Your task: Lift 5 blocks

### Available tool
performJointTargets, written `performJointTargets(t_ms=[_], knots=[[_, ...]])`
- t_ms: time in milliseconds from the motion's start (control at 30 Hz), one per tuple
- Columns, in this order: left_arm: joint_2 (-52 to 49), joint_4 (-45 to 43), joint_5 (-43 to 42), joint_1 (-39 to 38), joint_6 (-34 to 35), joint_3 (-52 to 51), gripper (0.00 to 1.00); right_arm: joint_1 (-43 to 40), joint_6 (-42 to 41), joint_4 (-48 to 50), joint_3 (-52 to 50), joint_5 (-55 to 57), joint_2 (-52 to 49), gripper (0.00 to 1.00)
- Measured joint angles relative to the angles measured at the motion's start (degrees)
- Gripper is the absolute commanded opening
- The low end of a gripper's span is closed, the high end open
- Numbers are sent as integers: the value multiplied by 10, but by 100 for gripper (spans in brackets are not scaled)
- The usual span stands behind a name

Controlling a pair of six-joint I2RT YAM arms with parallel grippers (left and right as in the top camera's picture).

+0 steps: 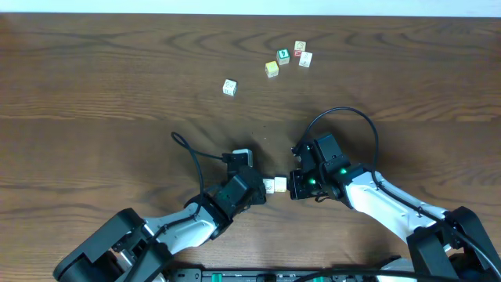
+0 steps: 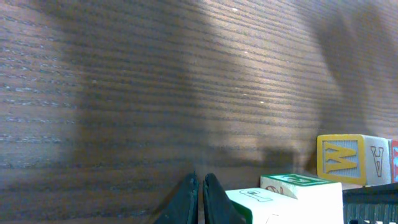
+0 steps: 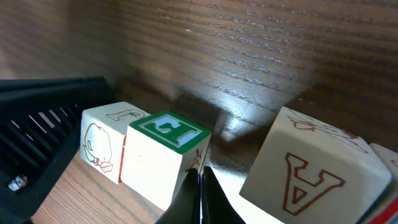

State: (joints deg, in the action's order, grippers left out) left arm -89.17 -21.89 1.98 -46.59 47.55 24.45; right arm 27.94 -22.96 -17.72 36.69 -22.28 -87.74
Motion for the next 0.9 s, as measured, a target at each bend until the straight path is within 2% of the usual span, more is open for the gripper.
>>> performJointTargets(t_ms=[900], knots=[[-4,-23,-16,1,0,0,8,0,0,7,0,14,0,1]])
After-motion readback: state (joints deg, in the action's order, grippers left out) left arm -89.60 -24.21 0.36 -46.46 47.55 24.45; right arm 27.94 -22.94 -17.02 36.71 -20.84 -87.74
